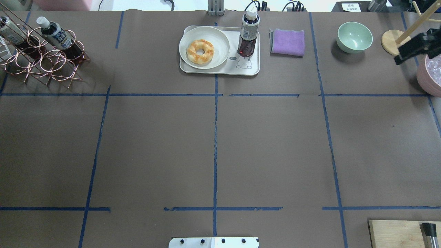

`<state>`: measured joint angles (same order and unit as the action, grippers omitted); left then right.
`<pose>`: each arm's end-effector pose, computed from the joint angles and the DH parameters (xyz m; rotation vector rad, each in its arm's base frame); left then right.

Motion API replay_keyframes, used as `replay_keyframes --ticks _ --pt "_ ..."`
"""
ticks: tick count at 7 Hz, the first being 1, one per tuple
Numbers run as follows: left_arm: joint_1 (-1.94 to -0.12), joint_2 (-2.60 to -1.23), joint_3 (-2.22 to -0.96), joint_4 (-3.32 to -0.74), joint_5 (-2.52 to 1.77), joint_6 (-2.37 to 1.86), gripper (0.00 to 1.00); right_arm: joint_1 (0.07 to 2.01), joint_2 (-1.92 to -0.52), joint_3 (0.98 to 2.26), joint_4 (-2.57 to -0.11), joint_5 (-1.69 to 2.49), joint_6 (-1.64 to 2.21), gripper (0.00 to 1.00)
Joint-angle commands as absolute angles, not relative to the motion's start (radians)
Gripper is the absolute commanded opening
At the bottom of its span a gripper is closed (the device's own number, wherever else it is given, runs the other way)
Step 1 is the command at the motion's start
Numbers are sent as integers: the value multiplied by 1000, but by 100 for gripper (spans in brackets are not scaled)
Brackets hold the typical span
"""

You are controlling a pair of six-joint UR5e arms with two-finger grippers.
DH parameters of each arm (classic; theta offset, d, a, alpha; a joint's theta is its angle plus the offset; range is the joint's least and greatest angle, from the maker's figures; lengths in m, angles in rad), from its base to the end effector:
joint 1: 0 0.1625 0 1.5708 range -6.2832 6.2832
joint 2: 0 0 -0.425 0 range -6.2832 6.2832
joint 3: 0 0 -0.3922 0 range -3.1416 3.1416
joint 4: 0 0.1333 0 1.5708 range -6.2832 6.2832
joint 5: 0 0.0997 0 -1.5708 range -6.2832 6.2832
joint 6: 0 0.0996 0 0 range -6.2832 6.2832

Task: Place tea on tray

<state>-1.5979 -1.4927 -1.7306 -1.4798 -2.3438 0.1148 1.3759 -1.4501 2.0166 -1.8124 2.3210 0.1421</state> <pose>-0.0761 -0.4549 0.6264 0.0460 0.7719 0.0797 -0.0326 -0.5030 0.4111 0.1805 -0.7853 -0.1718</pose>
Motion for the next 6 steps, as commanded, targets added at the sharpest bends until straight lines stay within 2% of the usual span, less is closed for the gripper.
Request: replay_keyframes --ticks 1,3,5,6 --pt "-1609 -1480 -1669 -1485 -2355 120 100 1553 -1639 1958 -1812 2417 -172 100" --pt "-1609 -1482 -1657 -1486 -2356 121 100 1560 -1650 1872 -1812 2419 -176 100" --pt "-1609 -1480 -1657 -1486 -2356 123 100 1627 -1651 1711 -1778 2427 -182 100" --pt "-1609 -1480 -1657 -1486 -2356 124 100 1632 -1687 1706 -1670 2428 -173 100"
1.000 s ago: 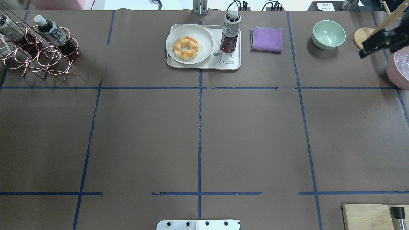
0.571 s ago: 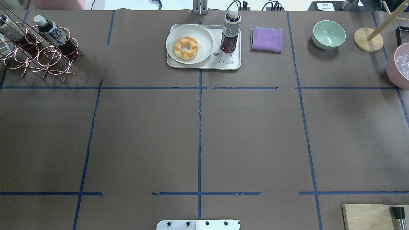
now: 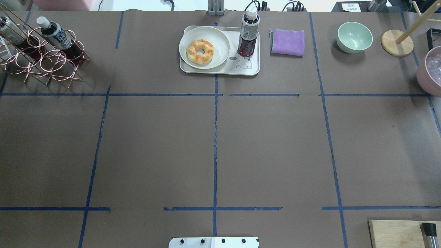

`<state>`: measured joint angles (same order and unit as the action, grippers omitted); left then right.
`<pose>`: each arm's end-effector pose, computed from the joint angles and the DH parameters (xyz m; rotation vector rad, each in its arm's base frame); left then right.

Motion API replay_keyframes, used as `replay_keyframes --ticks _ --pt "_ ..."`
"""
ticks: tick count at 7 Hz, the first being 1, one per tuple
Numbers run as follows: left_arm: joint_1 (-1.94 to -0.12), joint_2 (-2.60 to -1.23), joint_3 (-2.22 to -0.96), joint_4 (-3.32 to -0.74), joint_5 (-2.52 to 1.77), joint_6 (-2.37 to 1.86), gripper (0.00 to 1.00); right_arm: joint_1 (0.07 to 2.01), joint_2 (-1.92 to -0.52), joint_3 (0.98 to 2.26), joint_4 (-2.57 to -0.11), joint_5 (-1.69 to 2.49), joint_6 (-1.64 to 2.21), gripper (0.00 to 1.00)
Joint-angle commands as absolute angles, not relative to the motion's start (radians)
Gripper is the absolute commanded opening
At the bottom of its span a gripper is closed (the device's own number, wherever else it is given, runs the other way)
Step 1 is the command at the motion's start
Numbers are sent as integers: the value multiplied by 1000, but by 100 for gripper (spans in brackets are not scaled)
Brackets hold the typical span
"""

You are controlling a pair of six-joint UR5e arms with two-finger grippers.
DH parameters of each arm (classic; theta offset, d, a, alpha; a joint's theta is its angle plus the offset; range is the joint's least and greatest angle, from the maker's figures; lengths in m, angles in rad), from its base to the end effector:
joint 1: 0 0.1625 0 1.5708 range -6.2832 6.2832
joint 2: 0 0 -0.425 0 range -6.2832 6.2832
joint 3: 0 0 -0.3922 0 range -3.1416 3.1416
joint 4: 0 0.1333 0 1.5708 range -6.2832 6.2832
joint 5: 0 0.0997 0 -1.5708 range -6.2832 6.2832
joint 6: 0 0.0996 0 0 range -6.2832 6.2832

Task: Place tea on tray

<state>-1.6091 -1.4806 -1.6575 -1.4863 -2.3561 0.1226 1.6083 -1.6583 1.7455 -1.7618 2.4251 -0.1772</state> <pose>-0.0800 -0.4443 0.6661 -0.0201 0.7890 0.0453 0.0749 -0.4435 0.6271 -0.0054 -0.8593 -0.0867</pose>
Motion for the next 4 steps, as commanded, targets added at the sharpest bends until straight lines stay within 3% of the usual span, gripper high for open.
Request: replay_keyframes --ticks 1,4 --pt "-1609 -1482 -1657 -1486 -2356 124 100 1647 -1692 1706 -1645 2430 -169 100" --pt "-1609 -1482 -1657 -1486 -2356 127 100 1672 -1693 1703 -1644 2433 -146 100"
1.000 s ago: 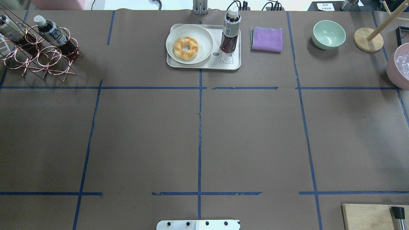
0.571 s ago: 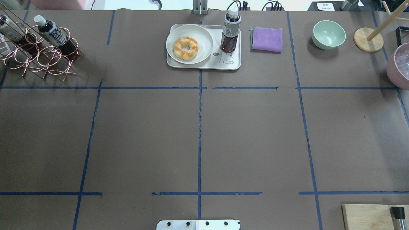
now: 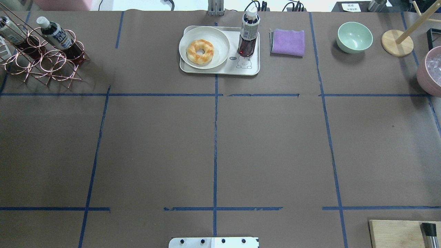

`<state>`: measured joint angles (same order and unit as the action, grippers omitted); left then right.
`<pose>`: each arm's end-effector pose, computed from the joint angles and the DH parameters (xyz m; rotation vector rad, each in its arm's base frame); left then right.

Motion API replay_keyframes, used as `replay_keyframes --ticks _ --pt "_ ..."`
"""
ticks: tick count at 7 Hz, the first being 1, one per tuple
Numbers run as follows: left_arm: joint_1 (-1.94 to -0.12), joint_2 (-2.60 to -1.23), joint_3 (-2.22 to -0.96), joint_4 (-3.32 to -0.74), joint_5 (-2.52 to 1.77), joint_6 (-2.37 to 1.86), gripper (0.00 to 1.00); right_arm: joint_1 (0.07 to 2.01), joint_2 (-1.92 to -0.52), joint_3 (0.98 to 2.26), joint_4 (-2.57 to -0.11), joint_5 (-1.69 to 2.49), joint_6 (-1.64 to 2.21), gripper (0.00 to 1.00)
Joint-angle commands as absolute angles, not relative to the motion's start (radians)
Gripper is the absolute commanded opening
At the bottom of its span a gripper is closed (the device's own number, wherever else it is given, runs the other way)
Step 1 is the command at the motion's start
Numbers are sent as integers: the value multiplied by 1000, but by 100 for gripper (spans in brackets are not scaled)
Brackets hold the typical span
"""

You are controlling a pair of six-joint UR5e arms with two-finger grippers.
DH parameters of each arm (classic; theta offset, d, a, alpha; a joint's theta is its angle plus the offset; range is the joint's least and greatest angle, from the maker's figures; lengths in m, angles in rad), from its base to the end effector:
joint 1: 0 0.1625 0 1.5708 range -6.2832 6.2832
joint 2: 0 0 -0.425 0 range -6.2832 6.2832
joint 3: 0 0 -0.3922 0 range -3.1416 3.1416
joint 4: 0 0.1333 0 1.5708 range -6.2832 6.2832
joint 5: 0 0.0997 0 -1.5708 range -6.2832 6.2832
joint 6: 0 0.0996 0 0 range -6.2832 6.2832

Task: Place tea on tray

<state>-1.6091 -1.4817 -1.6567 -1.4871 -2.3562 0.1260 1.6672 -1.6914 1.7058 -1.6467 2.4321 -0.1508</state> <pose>-0.0800 -0.4449 0.6659 -0.0177 0.7891 0.0490 0.0995 -0.4290 0.6497 0.0489 -0.8616 -0.0245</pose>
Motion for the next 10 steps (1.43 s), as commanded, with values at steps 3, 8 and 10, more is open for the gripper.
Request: replay_keyframes --ticks 3,8,10 --pt "-1609 -1482 -1657 -1488 -2356 127 100 1672 -1694 1703 -1644 2433 -144 100" --pt "-1608 -1482 -1654 -1486 -2355 129 100 1672 -1694 1701 -1644 2433 -146 100" --pt "-1609 -1483 -1638 -1508 -2355 127 100 1672 -1694 1700 -1644 2431 -147 100"
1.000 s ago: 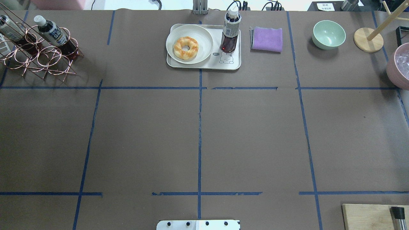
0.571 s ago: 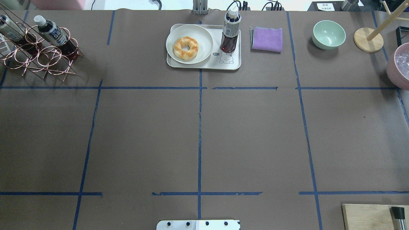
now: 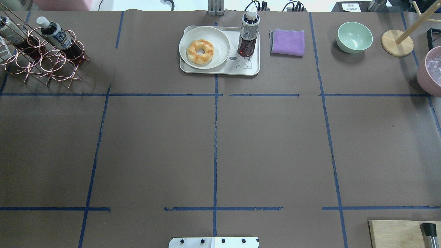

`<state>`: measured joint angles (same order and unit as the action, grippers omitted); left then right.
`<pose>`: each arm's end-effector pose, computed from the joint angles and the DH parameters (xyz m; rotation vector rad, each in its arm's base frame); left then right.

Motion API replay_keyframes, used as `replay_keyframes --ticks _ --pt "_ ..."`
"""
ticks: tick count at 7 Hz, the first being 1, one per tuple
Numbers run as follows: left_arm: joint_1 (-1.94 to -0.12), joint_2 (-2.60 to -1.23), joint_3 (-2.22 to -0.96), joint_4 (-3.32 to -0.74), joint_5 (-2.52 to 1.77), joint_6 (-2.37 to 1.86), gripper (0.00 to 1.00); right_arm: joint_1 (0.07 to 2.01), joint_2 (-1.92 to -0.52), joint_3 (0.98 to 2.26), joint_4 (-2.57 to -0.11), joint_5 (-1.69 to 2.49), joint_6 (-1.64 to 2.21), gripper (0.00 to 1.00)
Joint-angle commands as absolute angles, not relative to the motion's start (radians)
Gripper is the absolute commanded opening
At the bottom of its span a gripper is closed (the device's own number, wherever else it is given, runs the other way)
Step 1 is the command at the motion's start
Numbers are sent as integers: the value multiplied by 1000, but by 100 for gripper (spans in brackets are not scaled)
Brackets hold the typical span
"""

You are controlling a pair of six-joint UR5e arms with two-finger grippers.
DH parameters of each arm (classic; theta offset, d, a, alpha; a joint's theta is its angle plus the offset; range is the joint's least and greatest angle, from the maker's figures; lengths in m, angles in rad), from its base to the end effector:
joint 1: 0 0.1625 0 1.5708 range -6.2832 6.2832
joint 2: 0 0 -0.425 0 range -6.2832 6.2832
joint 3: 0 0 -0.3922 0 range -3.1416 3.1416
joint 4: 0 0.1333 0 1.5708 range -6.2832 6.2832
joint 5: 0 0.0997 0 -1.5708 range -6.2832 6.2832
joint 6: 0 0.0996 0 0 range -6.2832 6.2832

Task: Place tea on tray

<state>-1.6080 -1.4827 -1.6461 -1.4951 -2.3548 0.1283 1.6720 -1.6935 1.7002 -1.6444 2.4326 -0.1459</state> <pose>-0.0796 -0.4452 0.6699 -0.0189 0.7878 0.0517 0.1014 -0.4273 0.6530 0.0439 -0.8626 -0.0131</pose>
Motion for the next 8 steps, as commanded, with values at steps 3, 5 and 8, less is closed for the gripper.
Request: replay_keyframes --ticks 3,5,8 --pt "-1608 -1483 -1634 -1519 -2355 127 100 1672 -1692 1700 -1644 2431 -147 100" --pt "-1608 -1485 -1623 -1526 -2355 129 100 1672 -1692 1701 -1643 2431 -146 100" --pt "-1608 -1485 -1623 -1526 -2355 129 100 1672 -1692 1701 -1643 2431 -147 100"
